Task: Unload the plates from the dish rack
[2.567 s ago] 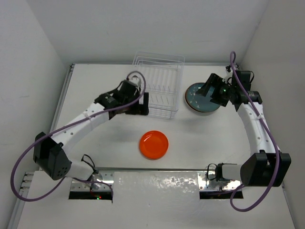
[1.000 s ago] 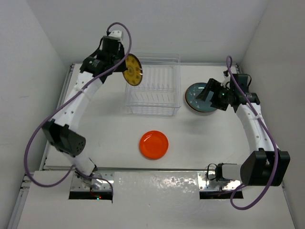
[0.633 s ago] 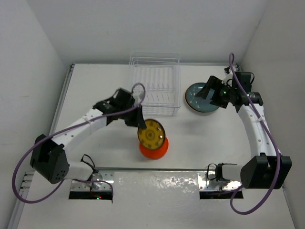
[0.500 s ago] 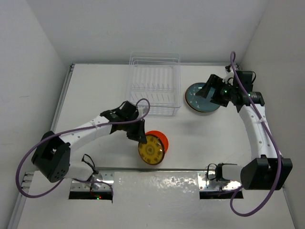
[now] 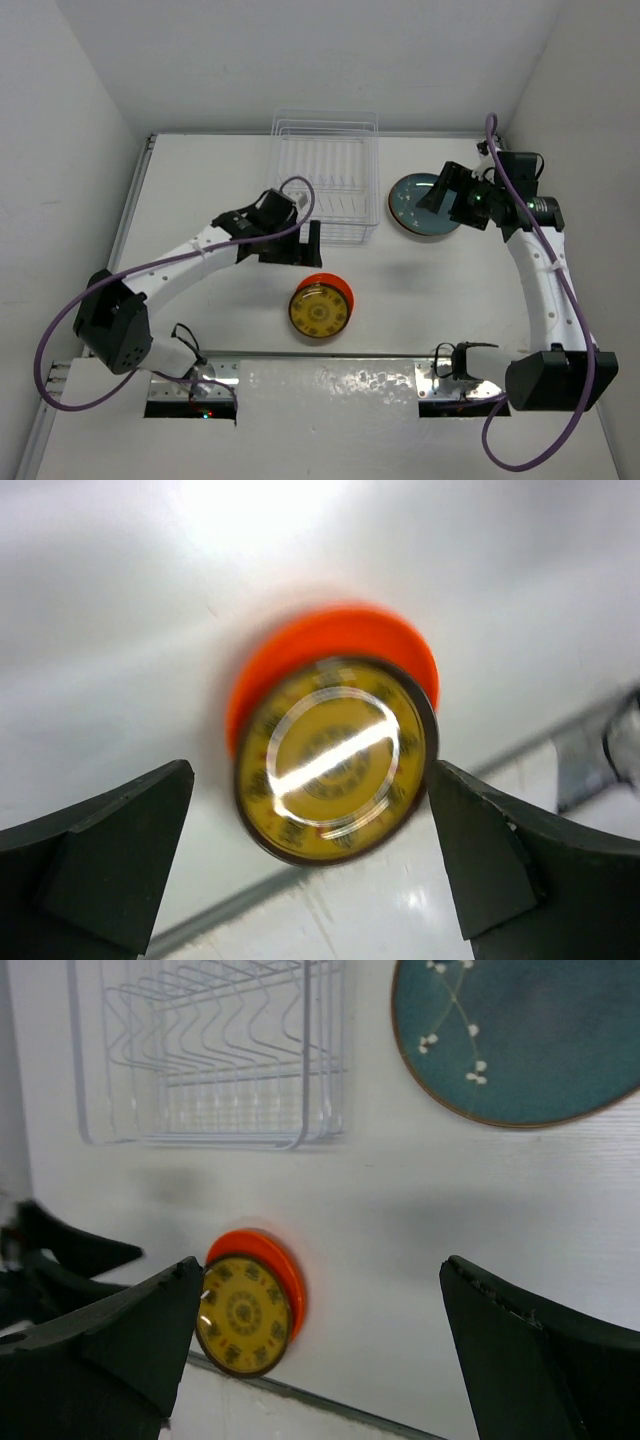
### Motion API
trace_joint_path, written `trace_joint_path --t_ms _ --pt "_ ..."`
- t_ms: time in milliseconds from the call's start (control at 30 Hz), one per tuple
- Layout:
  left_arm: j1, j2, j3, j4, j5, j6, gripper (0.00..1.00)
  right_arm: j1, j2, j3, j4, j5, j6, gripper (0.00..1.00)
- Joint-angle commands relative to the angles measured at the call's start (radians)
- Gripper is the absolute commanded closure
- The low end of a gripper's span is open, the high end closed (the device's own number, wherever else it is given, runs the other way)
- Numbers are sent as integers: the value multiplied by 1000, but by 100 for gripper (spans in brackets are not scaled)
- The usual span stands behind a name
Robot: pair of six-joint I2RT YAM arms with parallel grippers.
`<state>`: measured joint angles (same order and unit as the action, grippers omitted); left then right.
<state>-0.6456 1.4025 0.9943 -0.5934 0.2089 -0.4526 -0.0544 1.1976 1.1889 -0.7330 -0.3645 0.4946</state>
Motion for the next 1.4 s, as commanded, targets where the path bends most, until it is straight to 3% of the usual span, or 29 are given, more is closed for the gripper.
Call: trace_joint_path --t_ms 0,167,267,367,533,633,767,1000,1167,1367 --pt "15 -3 154 -136 -363 32 0 7 -39 67 -89 96 -82 1" --pt "125 12 247 -122 -352 72 0 8 -92 37 -128 147 -113 1" --pt "136 21 311 -167 -394 92 0 8 -108 26 -147 142 -119 1" --pt "141 -45 328 -169 -547 104 0 8 -131 54 -172 182 -128 1" --pt "230 -187 352 -135 -681 115 0 36 -156 167 -239 308 -189 1" --pt "236 -270 375 -161 -915 95 0 47 -179 208 -281 338 -192 1" --pt "236 -405 354 -174 -1075 78 0 111 -228 296 -342 449 -206 1" --pt "236 -591 199 -286 -1123 -9 0 168 -342 238 -421 611 -261 1" --pt "230 -609 150 -339 -1083 -38 0 176 -388 153 -422 618 -271 1" --pt "225 -608 153 -367 -1076 -51 0 176 -377 221 -454 661 -281 1"
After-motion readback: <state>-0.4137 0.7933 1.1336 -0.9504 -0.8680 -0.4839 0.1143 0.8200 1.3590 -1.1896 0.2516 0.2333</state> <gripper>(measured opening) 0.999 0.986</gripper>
